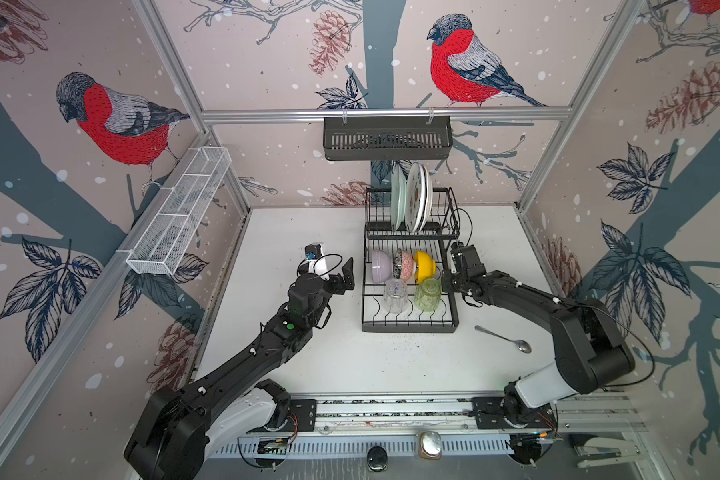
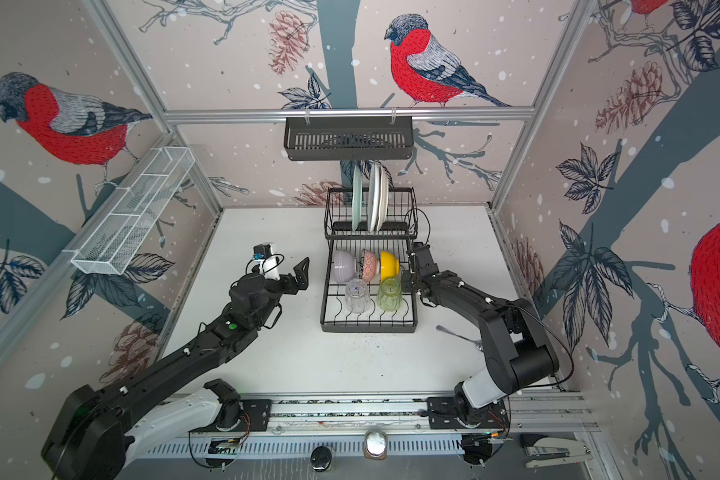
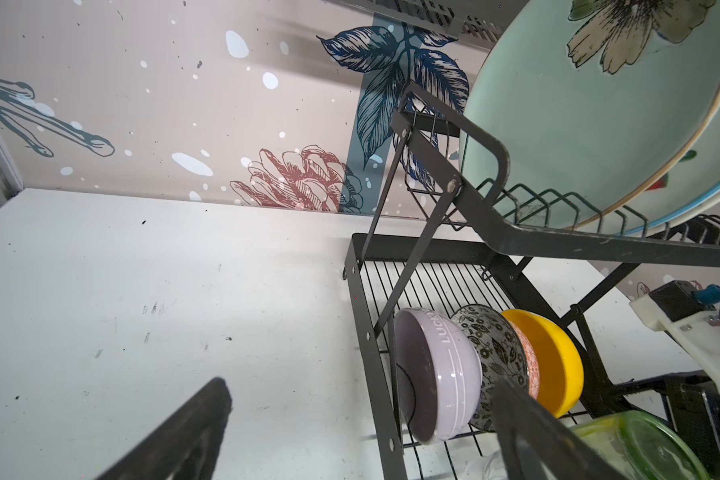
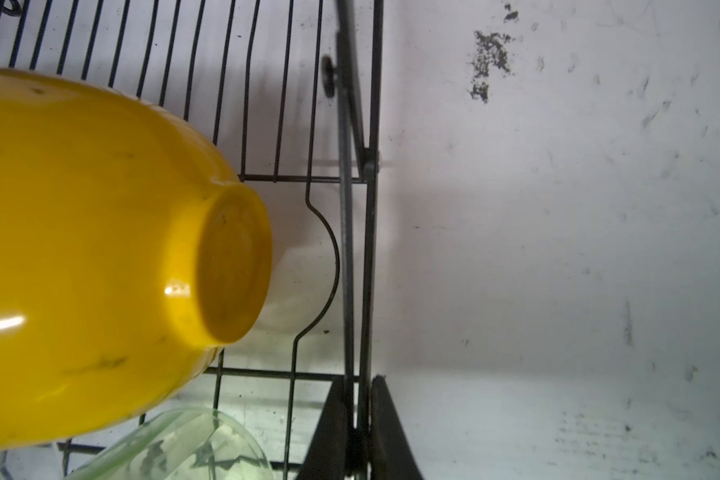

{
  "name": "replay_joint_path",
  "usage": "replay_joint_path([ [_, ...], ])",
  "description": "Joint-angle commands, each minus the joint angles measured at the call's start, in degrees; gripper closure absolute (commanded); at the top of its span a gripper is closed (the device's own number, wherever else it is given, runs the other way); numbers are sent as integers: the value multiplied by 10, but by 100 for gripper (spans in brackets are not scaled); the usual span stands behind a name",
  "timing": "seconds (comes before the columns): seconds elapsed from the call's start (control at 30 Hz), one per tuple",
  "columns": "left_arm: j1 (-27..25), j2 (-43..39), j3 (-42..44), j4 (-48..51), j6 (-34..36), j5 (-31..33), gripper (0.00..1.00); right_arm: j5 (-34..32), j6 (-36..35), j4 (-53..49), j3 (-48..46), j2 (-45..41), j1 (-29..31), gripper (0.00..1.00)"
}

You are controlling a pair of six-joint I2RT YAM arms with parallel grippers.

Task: Unload the mixed dishes from the dish rack

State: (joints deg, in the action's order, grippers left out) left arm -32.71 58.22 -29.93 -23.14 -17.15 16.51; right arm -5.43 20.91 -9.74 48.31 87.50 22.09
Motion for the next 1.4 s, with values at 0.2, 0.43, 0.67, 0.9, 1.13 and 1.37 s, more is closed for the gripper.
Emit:
replay_joint_path([
  [0.2,0,12,-6,-8,-7,-12,2,12,70,-62,21,-53,-4,64],
  [0.43,0,13,-6,-2,-12,-22,2,16,80,-72,21,-67,-9,50],
  [0.67,1,28,-5,-13,-11,-16,2,36,106,-64,-20,-133,-9,40],
  [0.9,1,65,-48,20,0,4,2,95,137,-74,-49,-205,-8,33],
  [1.13,0,36,-32,6,-40,-15,2,140,165,-71,-52,-250,8,27],
  [1.37,1,10,-18,29,-58,-11,2,100,198,-49,-82,-278,79,22],
])
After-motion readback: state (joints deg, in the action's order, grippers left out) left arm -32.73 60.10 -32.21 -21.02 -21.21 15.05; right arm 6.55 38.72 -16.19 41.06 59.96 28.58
